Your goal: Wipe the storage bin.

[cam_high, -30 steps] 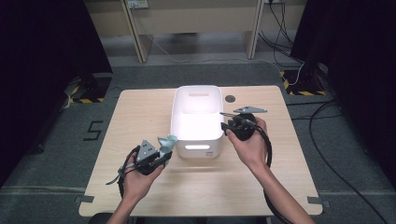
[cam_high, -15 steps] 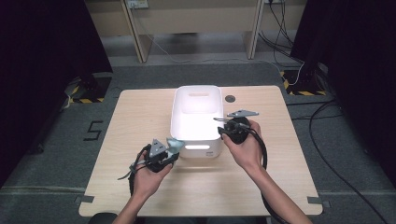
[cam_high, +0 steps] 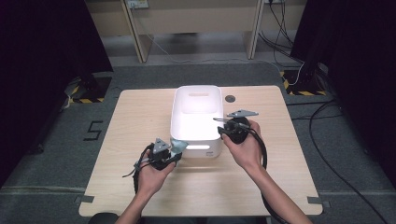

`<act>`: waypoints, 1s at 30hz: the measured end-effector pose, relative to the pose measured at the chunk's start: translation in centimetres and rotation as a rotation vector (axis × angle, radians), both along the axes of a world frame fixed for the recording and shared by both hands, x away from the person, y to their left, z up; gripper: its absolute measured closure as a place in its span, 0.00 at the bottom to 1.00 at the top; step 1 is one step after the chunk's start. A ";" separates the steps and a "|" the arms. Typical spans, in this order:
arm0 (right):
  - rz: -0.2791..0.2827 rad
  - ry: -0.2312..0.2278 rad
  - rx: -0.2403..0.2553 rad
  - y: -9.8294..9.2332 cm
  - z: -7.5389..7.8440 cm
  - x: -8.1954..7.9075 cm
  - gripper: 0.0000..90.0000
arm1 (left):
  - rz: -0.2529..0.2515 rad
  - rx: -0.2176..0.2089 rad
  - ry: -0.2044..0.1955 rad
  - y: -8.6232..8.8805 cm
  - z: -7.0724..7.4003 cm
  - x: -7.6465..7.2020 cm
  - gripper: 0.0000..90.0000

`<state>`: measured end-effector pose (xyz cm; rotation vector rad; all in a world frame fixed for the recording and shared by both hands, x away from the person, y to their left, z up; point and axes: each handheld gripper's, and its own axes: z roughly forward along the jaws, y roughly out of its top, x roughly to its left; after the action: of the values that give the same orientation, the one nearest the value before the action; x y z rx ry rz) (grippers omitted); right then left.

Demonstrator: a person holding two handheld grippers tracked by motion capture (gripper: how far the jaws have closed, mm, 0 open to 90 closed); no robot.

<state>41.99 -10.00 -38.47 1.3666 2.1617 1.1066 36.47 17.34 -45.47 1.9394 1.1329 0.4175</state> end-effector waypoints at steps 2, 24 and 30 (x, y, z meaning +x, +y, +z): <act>0.000 -0.002 -0.004 0.0 0.0 0.0 0.77 | 0.001 0.000 0.001 0.0 0.0 0.0 0.85; 0.007 -0.004 -0.008 0.1 0.0 0.0 0.78 | 0.021 0.020 0.023 -0.4 -0.9 0.7 0.85; 0.007 -0.005 -0.009 0.1 0.0 0.0 0.78 | 0.022 0.023 0.037 -0.5 -1.4 0.8 0.85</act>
<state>41.99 -9.91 -38.47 1.3523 2.1670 1.1009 37.25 16.85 -46.84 1.9632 1.1787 0.4102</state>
